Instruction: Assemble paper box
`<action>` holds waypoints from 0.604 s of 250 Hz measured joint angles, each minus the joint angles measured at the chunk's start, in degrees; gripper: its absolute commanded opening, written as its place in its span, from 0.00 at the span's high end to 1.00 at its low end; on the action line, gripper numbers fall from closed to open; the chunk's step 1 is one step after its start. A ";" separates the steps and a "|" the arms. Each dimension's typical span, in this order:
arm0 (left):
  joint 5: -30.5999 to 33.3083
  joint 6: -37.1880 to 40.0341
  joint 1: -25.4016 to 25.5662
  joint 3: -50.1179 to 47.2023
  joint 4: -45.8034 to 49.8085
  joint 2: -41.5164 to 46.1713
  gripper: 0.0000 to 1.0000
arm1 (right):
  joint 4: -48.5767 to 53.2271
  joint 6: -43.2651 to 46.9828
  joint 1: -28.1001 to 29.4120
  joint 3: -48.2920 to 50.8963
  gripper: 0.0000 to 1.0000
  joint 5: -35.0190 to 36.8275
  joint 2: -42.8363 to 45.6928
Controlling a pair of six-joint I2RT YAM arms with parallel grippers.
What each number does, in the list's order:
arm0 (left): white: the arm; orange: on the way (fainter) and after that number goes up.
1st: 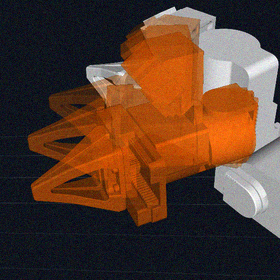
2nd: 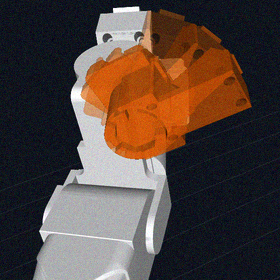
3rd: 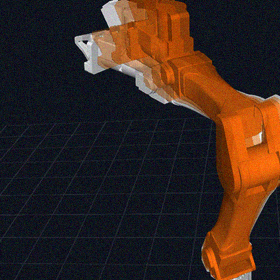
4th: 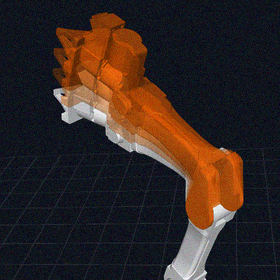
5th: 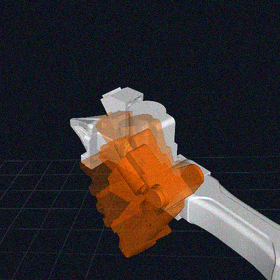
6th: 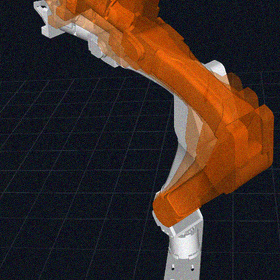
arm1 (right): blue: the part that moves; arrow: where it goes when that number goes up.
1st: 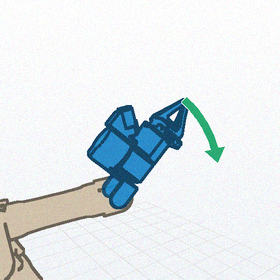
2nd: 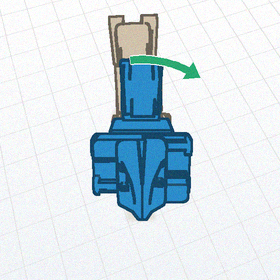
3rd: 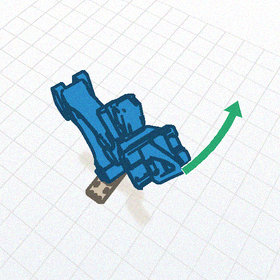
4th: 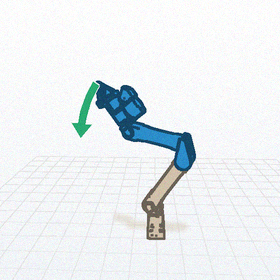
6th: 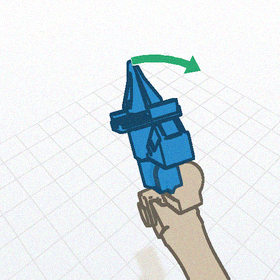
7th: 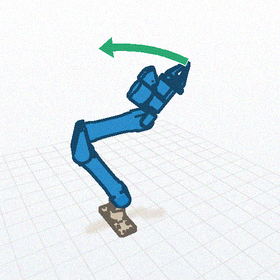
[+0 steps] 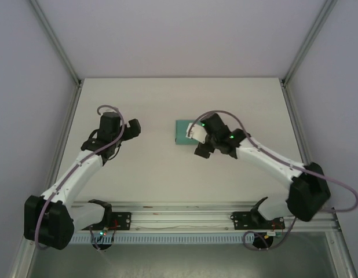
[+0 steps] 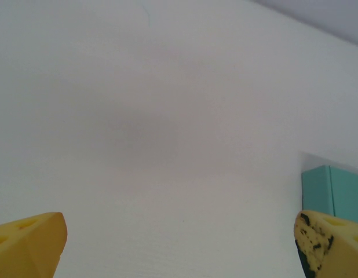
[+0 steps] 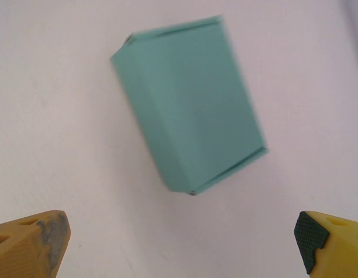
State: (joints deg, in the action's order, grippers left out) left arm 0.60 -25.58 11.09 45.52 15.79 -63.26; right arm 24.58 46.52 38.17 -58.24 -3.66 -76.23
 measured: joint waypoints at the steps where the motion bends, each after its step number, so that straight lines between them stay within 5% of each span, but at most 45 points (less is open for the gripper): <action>1: 0.28 0.00 0.00 -0.02 -0.04 0.24 0.00 | -0.17 -0.26 -0.11 0.07 0.00 -0.04 0.22; 47: 8.44 1.14 0.00 -3.85 -5.18 5.81 0.00 | -8.52 -16.72 -9.86 1.44 0.00 -0.83 6.32; 98: 18.56 8.09 -0.02 -18.34 -23.41 7.61 0.00 | -20.98 -39.04 -25.51 7.23 0.00 1.55 7.82; 151: 21.86 17.33 -3.08 -30.08 -44.44 3.48 0.00 | -33.88 -45.31 -31.28 19.93 0.00 5.42 3.23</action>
State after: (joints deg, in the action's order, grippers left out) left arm 22.46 -8.25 8.01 15.44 -28.64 -59.79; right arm -9.30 1.21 6.90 -38.30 1.76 -72.99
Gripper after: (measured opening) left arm 0.998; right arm 0.996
